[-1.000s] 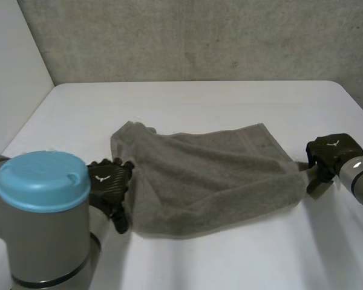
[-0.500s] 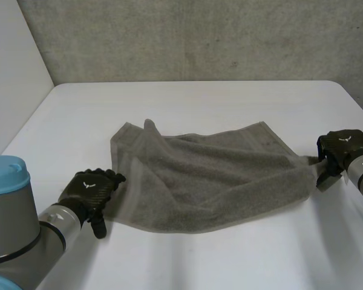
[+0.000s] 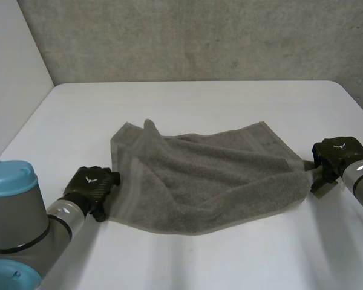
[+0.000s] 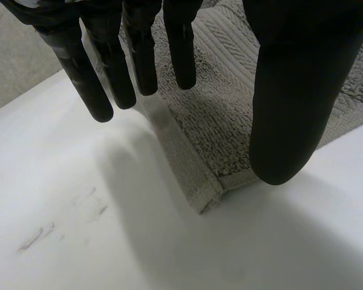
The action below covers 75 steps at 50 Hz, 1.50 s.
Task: Fold the towel.
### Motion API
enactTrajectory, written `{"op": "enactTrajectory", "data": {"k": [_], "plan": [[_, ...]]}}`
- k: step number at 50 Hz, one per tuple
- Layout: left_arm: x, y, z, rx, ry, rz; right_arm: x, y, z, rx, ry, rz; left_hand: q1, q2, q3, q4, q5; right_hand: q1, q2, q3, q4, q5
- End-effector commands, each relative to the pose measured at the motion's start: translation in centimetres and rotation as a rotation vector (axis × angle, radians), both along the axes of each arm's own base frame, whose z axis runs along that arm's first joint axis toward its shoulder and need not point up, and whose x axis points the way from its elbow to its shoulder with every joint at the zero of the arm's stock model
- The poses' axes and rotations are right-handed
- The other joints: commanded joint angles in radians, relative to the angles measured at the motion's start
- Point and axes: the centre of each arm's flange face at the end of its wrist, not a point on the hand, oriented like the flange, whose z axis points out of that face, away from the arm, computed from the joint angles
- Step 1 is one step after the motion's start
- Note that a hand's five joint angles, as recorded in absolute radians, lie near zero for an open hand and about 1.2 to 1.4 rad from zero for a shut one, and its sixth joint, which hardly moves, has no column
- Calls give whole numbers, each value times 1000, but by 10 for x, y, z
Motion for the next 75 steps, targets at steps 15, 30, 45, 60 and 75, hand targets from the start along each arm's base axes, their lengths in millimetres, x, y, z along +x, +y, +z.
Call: {"op": "enactTrajectory", "data": {"k": [15,30,45,60,75], "plan": [[-4,-12,-2,-26,6,-2,0,0,-6,12,7,4,491,490,491,490,490,28,205,206,202,226],[-9,-17,-5,-42,12,-11,0,0,-7,16,13,5,932,931,931,931,931,28,205,206,202,226],[-8,-7,0,-49,14,-21,0,0,-11,26,25,10,316,315,315,315,314,28,205,206,202,226],[-11,-11,-8,-50,13,-23,0,1,-12,31,25,10,321,321,321,321,320,28,205,206,202,226],[-15,-22,-17,-74,-54,-57,0,1,-16,38,43,18,351,350,350,350,350,28,205,206,202,226]]}}
